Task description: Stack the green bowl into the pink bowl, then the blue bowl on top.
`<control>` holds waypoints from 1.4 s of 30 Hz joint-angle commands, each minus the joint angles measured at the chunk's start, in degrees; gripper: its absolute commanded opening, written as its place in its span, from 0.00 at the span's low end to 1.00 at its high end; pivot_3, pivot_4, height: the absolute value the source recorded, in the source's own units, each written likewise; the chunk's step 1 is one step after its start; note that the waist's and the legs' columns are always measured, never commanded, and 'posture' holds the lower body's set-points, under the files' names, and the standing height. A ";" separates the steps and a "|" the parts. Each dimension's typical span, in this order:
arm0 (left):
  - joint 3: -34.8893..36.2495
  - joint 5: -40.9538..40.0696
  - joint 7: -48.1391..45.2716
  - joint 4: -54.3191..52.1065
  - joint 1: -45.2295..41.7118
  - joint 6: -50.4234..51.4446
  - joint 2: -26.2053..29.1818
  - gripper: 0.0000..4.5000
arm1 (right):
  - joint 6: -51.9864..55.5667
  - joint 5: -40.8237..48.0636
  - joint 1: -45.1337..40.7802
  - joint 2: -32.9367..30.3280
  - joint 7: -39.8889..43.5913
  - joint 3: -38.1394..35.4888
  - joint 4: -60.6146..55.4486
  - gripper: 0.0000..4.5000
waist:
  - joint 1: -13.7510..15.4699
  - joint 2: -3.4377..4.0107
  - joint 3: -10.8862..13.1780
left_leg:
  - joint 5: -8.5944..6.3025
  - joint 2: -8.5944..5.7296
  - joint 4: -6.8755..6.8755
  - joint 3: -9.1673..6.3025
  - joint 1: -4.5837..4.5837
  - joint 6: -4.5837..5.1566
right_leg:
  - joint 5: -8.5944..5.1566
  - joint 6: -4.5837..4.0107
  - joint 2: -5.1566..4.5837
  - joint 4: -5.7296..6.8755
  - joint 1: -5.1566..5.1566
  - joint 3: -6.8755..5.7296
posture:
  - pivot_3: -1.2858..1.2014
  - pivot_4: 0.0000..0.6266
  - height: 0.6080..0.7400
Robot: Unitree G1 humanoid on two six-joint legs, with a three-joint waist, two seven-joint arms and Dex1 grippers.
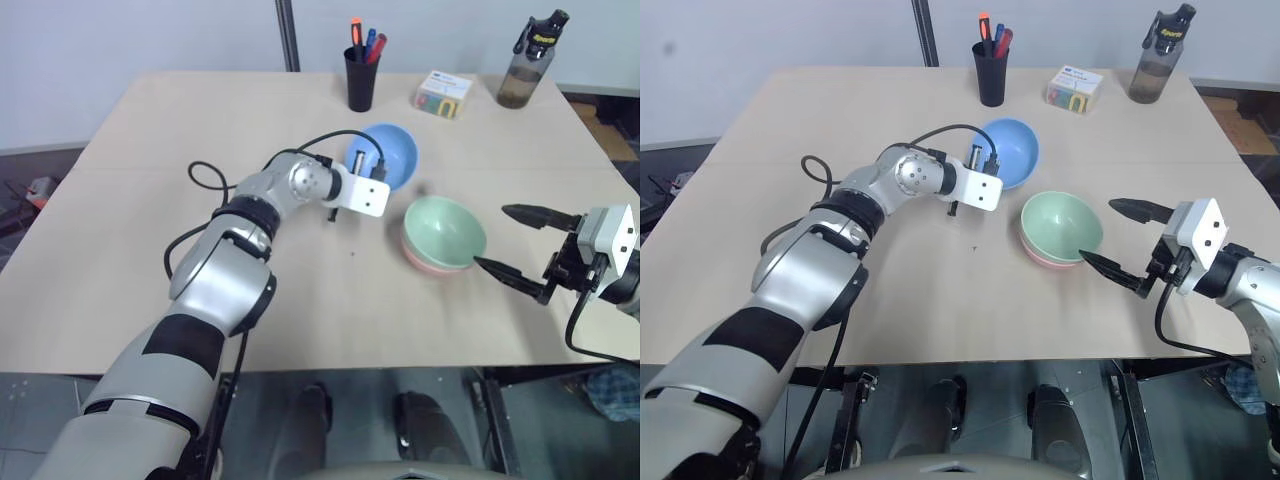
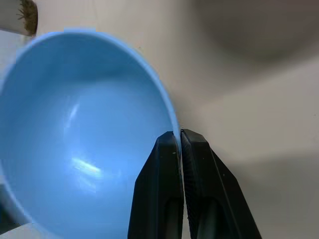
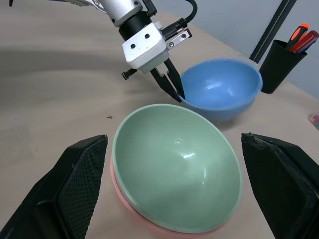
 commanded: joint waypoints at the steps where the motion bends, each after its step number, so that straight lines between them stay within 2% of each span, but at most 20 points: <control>1: 4.06 -5.29 -4.48 -2.62 -1.21 -6.00 1.63 0.03 | -1.26 0.17 -0.90 -0.50 0.28 -0.53 -0.91 1.00 | -0.01 0.00 0.01 | 0.00 0.00 0.00 0.00 0.00 0.00 | 0.00 0.00 0.00 0.00 0.00 0.00 | 0.52 0.24 1.00; 4: 8.81 -14.09 -18.19 -5.21 -0.74 -9.45 2.50 0.03 | -1.21 0.52 -0.09 -0.90 0.78 -1.24 -1.38 1.00 | -0.02 0.01 0.01 | 0.00 0.01 -0.01 0.00 -0.01 0.00 | 0.00 -0.01 0.00 0.00 -0.02 0.00 | 0.52 0.24 1.00; 9: 13.92 -29.76 -40.58 -16.46 2.04 -6.25 3.65 0.03 | -0.87 2.60 5.62 -1.97 2.31 -8.18 -3.17 1.00 | 0.21 0.02 0.01 | 0.00 0.00 -0.02 -0.01 -0.03 0.00 | 0.07 -0.13 -0.01 0.00 0.00 -0.01 | 0.52 0.24 1.00; 12: 14.99 -36.85 -48.56 -25.76 4.47 -0.60 4.10 0.03 | -1.04 3.41 10.74 -2.25 3.32 -14.01 -4.06 1.00 | 0.11 0.02 0.01 | 0.00 0.00 -0.01 0.00 -0.03 0.00 | 0.13 -0.23 -0.03 -0.01 0.01 0.01 | 0.52 0.24 1.00; 17: 13.93 -41.45 -53.49 -35.97 6.69 7.81 3.39 0.03 | -1.17 3.15 15.80 -2.20 3.45 -19.30 -5.07 1.00 | -0.21 0.04 0.00 | 0.00 0.02 0.06 0.00 0.11 0.00 | 0.02 -0.06 0.00 0.09 0.07 0.02 | 0.52 0.24 1.00; 22: 13.06 -40.87 -52.76 -36.11 6.66 8.43 1.01 0.03 | -1.17 2.80 15.66 -1.30 1.77 -18.02 -6.93 1.00 | -0.24 0.06 -0.01 | 0.01 0.05 0.13 0.01 0.16 0.01 | -0.07 -0.12 0.02 0.13 0.09 0.04 | 0.52 0.24 1.00; 25: 13.53 -39.42 -49.67 -34.21 6.00 6.58 -0.49 0.20 | -1.13 2.72 15.34 -1.11 1.28 -17.16 -7.52 1.00 | -0.12 0.06 -0.01 | 0.01 0.04 0.15 0.02 0.11 0.01 | -0.09 -0.17 0.02 0.10 0.09 0.04 | 0.52 0.24 1.00; 28: 14.28 -39.39 -48.07 -34.63 6.19 8.33 -0.15 0.50 | -0.92 2.92 15.09 -1.23 1.33 -16.58 -7.69 1.00 | -0.10 0.05 -0.01 | 0.01 0.03 0.15 0.01 0.09 0.01 | 0.00 -0.01 0.01 0.08 0.09 0.04 | 0.52 0.24 1.00; 33: 18.86 -43.33 -43.07 -42.13 11.39 16.58 3.06 0.50 | -1.25 2.57 14.94 -1.59 1.95 -15.31 -6.88 1.00 | -0.35 0.07 -0.01 | 0.00 0.05 0.13 0.01 0.12 0.01 | -0.01 -0.02 0.02 0.10 0.09 0.05 | 0.52 0.24 1.00; 39: 26.34 -48.66 -33.96 -69.01 30.14 43.61 15.70 0.50 | -0.61 2.34 13.78 -3.46 3.99 -14.35 -4.43 1.00 | -1.72 0.18 -0.04 | 0.00 0.13 0.06 0.02 0.18 0.01 | 0.03 -0.09 0.04 0.14 0.07 0.08 | 0.52 0.24 1.00; 42: 32.75 -54.03 -31.47 -82.34 43.69 55.18 22.77 0.50 | -0.57 2.45 13.10 -4.82 5.29 -14.84 -2.45 1.00 | -1.22 0.22 -0.05 | 0.01 0.14 0.09 -0.07 0.14 0.00 | 0.03 -0.08 0.06 0.14 0.08 -0.04 | 0.52 0.24 1.00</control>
